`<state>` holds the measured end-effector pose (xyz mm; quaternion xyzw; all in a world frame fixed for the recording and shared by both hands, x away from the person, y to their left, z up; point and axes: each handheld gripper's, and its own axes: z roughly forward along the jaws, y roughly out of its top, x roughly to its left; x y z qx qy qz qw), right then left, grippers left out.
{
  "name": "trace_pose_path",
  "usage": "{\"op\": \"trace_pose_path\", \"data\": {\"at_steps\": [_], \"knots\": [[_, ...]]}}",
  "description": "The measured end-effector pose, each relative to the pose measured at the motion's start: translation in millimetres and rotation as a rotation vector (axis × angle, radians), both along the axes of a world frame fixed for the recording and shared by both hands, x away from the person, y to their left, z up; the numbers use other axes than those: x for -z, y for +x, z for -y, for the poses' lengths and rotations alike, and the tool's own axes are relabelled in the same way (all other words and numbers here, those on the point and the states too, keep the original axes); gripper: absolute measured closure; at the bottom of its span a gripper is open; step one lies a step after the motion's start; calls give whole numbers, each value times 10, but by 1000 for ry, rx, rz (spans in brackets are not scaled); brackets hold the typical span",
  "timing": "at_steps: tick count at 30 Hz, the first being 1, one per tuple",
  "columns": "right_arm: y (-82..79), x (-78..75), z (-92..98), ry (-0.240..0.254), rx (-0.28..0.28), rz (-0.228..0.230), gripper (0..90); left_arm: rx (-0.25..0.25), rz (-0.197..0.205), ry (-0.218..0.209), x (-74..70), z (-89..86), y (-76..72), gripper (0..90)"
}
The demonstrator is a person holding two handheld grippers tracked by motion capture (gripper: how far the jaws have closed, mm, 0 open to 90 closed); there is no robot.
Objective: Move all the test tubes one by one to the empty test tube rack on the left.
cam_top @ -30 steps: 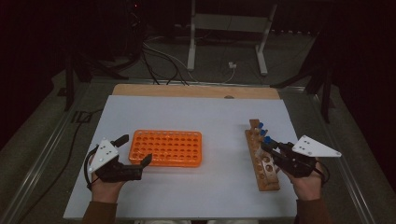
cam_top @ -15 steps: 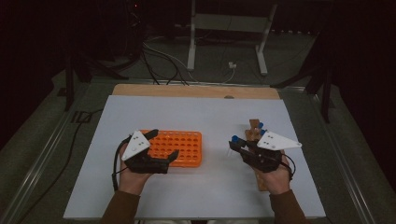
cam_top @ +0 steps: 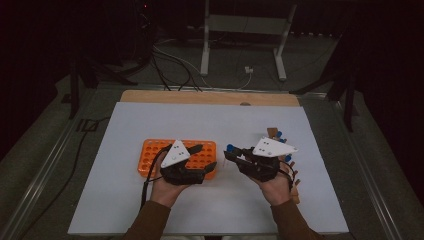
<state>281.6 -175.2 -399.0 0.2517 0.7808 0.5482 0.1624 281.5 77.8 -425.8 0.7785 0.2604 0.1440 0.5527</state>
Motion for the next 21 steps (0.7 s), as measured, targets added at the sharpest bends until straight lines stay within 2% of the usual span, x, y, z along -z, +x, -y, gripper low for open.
{"op": "trace_pose_path", "data": {"at_steps": [3,4,6,7,9,12,21], "knots": [[1,13,-61,4,-7,-1,766,29,-9,0,4,43,12,452],[2,15,-78,4,-10,-2,766,40,-10,18,11,83,23,476],[3,19,-108,4,-14,-3,766,51,-14,20,17,98,28,537],[3,19,-108,4,-14,-3,766,59,-17,23,21,110,30,537],[5,22,-140,4,-20,-3,766,65,-16,24,26,124,34,614],[7,25,-157,5,-25,-3,766,69,-15,19,26,116,44,666],[11,39,-178,24,-31,-15,766,80,-5,16,29,117,48,713]]}}
